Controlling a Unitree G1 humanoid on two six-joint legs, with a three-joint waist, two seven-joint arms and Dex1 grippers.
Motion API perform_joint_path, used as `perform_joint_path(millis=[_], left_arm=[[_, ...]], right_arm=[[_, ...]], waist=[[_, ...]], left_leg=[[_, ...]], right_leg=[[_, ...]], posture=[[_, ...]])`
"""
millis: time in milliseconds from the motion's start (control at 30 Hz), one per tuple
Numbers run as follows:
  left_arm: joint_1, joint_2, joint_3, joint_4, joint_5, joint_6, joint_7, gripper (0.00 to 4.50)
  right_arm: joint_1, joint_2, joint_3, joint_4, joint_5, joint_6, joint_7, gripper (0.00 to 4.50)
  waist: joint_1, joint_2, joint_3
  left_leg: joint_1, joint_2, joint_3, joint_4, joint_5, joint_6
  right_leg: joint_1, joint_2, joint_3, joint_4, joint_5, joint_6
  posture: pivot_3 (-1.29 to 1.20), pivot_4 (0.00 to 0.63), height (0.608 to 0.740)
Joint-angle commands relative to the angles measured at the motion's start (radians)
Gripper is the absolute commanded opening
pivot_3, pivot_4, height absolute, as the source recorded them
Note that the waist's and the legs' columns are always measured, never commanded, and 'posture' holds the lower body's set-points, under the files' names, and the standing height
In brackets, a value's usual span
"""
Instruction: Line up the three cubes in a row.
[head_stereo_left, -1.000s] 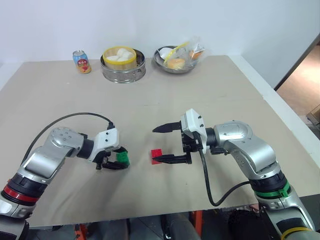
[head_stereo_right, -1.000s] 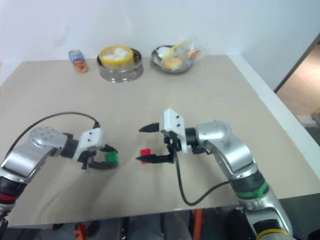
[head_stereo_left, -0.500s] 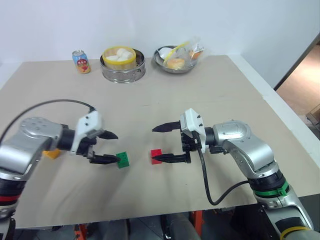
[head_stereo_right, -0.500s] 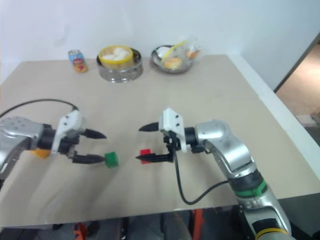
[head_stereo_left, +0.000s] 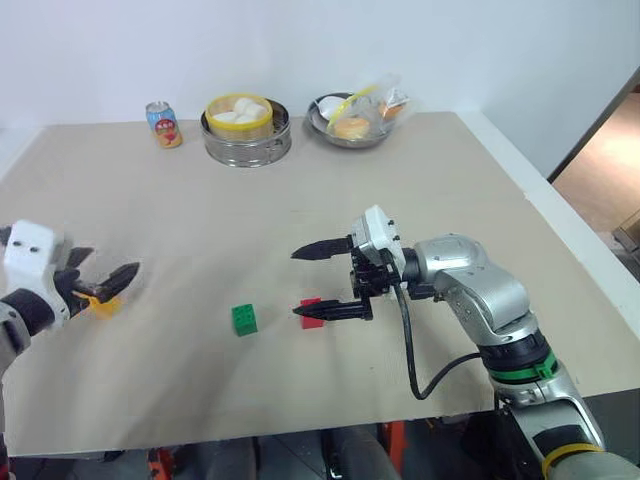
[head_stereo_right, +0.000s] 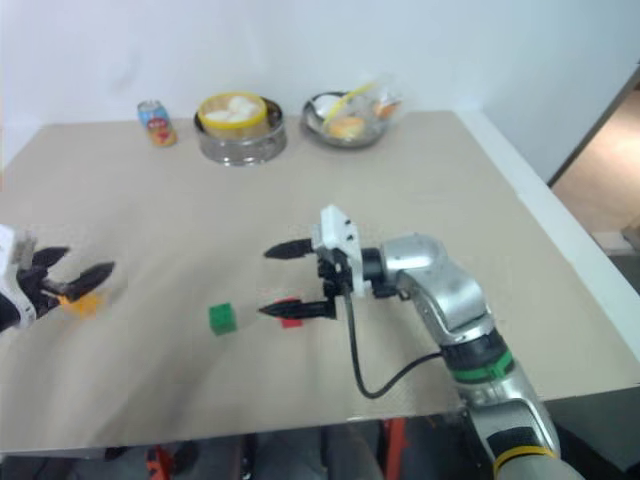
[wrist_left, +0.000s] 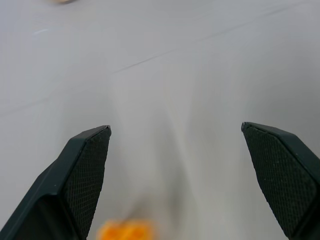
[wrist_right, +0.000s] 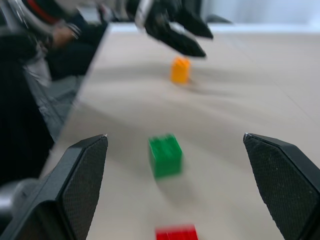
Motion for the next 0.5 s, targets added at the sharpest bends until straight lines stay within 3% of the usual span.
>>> perform_joint_path(millis=[33,267,500], left_arm=[[0.048,-0.064,0.063,-0.044,0.041,-0.107,0.122,4.34],[0.128,-0.077,0.062,-0.007,0.027,-0.152,0.128,4.34],[0.138,-0.026,0.022,0.103,-0.005,-0.187,0.066,4.34]], right_arm=[[-0.049,0.031,-0.008,0.019,0.034,-0.036,0.048,4.50],[-0.067,0.042,0.019,0.063,-0.023,-0.095,0.064,4.50],[-0.069,0.031,0.034,0.073,-0.058,-0.117,0.078,4.50]], waist=[[0.002,0.000,0.000],[-0.001,-0.002,-0.001],[-0.001,-0.002,-0.001]], left_leg=[[0.000,0.000,0.000,0.000,0.000,0.000],[0.000,0.000,0.001,0.001,0.000,-0.001],[0.001,0.000,0.001,-0.001,0.000,-0.001]], right_leg=[[0.000,0.000,0.000,0.000,0.000,0.000],[0.000,-0.001,0.000,0.000,0.001,0.000],[-0.001,-0.001,0.000,0.000,0.000,-0.001]], posture=[[0.00,0.150,0.740],[0.00,0.150,0.740],[0.00,0.150,0.740]])
